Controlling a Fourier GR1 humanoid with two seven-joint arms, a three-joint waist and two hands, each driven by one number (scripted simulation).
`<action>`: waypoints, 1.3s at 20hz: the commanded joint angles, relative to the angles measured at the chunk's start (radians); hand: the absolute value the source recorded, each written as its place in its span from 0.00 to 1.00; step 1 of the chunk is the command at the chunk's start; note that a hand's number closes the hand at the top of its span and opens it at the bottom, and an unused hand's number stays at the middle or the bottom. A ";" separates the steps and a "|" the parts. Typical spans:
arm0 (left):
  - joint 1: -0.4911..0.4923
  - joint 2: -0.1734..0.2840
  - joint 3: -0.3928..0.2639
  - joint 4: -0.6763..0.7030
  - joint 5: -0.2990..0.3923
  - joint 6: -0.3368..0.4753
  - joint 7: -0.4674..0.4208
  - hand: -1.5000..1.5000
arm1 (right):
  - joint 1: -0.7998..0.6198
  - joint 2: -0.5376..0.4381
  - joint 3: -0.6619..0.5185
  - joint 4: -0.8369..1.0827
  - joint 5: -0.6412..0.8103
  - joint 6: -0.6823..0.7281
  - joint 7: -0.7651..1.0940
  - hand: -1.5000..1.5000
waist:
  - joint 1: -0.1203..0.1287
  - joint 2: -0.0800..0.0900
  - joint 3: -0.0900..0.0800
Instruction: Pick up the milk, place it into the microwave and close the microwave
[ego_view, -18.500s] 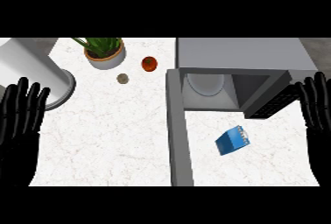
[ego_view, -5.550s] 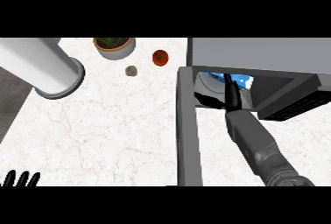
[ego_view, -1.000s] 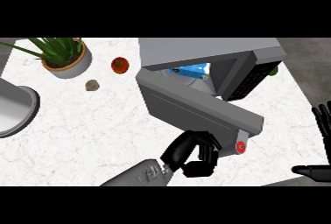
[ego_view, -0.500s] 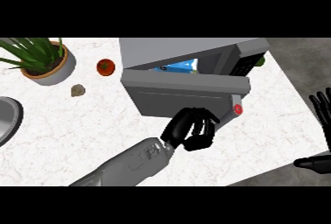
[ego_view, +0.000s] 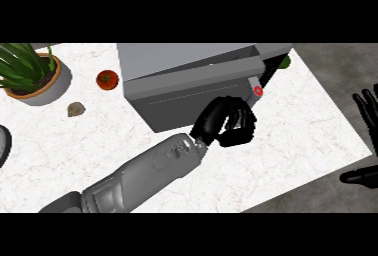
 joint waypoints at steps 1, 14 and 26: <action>-0.095 -0.019 0.028 0.011 0.026 0.009 -0.023 1.00 | -0.029 -0.008 0.010 -0.010 -0.026 0.066 -0.008 0.00 | -0.027 0.008 0.002; -0.169 -0.018 0.042 0.059 0.098 0.047 -0.029 1.00 | -0.105 -0.047 0.062 -0.052 -0.098 0.171 0.083 0.00 | -0.051 0.021 0.007; -0.182 -0.018 0.025 0.084 0.146 0.082 -0.036 1.00 | -0.176 -0.103 0.193 -0.249 -0.070 0.297 0.137 1.00 | -0.082 0.014 0.007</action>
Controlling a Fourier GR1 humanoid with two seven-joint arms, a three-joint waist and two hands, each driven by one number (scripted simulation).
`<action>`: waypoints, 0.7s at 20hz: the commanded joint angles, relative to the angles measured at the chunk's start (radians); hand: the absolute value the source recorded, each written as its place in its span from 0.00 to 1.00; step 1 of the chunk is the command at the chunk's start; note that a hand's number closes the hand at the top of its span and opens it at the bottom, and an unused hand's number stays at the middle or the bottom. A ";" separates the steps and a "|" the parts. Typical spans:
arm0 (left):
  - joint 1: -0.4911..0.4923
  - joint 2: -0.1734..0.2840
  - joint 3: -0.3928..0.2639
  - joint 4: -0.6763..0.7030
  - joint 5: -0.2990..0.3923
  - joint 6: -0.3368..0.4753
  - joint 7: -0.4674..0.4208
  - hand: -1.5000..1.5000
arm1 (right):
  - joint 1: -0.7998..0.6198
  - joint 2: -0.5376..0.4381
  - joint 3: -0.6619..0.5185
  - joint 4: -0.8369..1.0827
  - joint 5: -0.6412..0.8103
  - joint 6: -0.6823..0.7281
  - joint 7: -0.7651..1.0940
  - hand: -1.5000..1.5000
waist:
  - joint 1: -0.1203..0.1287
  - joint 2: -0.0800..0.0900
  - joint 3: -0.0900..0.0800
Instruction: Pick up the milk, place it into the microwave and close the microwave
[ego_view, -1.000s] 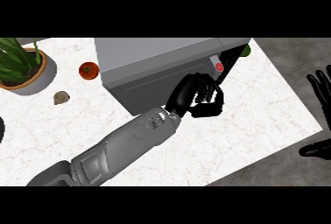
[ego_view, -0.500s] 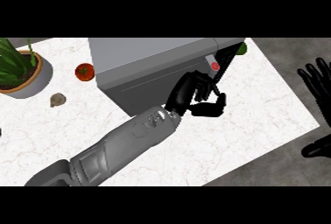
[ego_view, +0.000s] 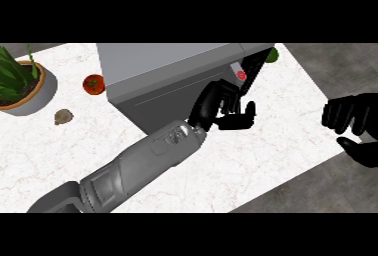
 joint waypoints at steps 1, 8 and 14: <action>-0.099 -0.034 0.017 0.026 0.004 -0.011 -0.012 1.00 | -0.020 -0.011 0.043 -0.061 -0.001 0.107 -0.041 1.00 | -0.022 -0.003 0.001; -0.090 -0.033 0.010 0.028 0.024 0.028 -0.028 1.00 | -0.020 -0.013 0.077 -0.142 -0.026 0.103 0.001 1.00 | -0.049 -0.002 0.002; -0.080 -0.033 0.007 0.023 0.040 0.055 -0.043 1.00 | -0.012 -0.011 0.102 -0.202 -0.045 0.097 0.033 1.00 | -0.066 0.001 0.002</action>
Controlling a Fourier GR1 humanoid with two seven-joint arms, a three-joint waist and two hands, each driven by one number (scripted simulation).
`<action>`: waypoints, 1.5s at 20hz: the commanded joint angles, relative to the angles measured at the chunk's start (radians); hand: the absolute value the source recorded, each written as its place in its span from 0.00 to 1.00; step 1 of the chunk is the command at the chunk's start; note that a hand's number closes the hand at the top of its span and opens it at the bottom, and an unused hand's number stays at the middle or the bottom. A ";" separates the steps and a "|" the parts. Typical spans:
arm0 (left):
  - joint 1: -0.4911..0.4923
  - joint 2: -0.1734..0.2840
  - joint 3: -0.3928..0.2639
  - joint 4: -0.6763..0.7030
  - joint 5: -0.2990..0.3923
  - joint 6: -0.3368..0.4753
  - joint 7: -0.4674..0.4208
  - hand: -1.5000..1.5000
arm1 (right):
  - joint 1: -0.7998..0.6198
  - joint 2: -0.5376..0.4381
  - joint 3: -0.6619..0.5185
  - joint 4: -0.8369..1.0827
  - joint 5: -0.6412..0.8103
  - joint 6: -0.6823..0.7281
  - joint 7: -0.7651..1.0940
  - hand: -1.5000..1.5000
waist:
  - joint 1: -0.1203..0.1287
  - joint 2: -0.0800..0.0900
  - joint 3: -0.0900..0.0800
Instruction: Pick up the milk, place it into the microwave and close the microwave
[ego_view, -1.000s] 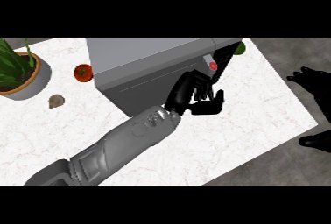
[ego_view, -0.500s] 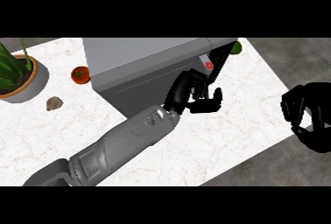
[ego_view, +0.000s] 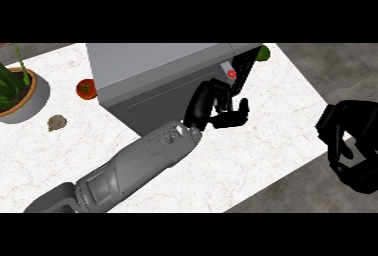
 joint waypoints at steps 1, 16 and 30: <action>-0.111 -0.054 0.012 0.033 -0.004 -0.018 -0.006 1.00 | 0.002 0.000 0.020 -0.032 -0.014 0.062 -0.032 1.00 | -0.026 0.006 0.001; 0.009 -0.055 0.175 -0.012 0.220 0.027 0.069 1.00 | 0.071 -0.031 0.138 -0.149 -0.025 0.099 0.076 1.00 | 0.018 0.035 -0.018; 0.104 -0.042 0.270 0.038 0.427 -0.219 -0.041 1.00 | 0.226 0.037 0.203 -0.293 -0.039 -0.013 0.105 1.00 | 0.114 0.011 -0.017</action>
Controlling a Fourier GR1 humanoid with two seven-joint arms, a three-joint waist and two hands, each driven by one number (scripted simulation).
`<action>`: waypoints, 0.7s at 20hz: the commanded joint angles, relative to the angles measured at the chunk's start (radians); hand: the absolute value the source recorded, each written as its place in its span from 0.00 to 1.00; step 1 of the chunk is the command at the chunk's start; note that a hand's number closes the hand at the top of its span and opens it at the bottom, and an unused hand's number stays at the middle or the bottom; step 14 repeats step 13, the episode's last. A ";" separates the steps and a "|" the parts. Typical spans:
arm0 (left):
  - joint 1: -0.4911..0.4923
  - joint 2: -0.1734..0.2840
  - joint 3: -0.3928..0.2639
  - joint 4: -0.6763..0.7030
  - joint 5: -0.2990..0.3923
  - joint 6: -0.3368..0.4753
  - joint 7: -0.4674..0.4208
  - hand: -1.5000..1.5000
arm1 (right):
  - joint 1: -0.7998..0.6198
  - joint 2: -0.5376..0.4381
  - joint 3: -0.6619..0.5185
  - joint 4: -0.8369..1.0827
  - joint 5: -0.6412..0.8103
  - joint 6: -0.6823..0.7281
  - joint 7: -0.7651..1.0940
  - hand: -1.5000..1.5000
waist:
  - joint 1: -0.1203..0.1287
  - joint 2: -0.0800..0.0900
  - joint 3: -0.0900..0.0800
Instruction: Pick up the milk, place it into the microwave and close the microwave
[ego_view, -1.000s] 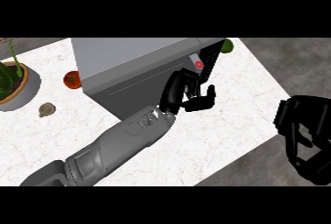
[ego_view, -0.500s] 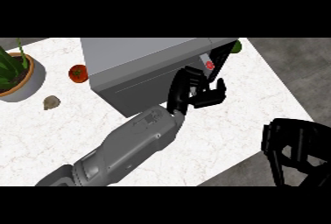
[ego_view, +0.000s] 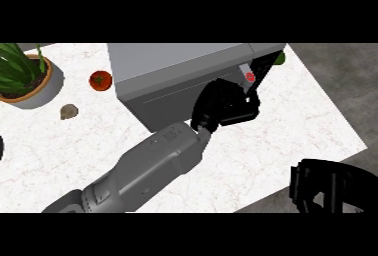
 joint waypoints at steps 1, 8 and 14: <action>0.058 0.029 0.121 0.112 0.069 -0.036 -0.046 1.00 | 0.050 0.016 0.020 -0.047 0.016 -0.028 0.000 1.00 | 0.038 0.001 -0.005; 0.086 0.057 0.087 0.156 0.109 -0.162 -0.078 1.00 | 0.116 0.051 0.059 -0.132 0.048 -0.093 0.013 1.00 | 0.067 -0.001 -0.005; 0.093 0.050 0.076 0.186 0.137 -0.216 -0.099 1.00 | 0.159 0.069 0.091 -0.190 0.086 -0.137 0.030 1.00 | 0.076 -0.003 -0.005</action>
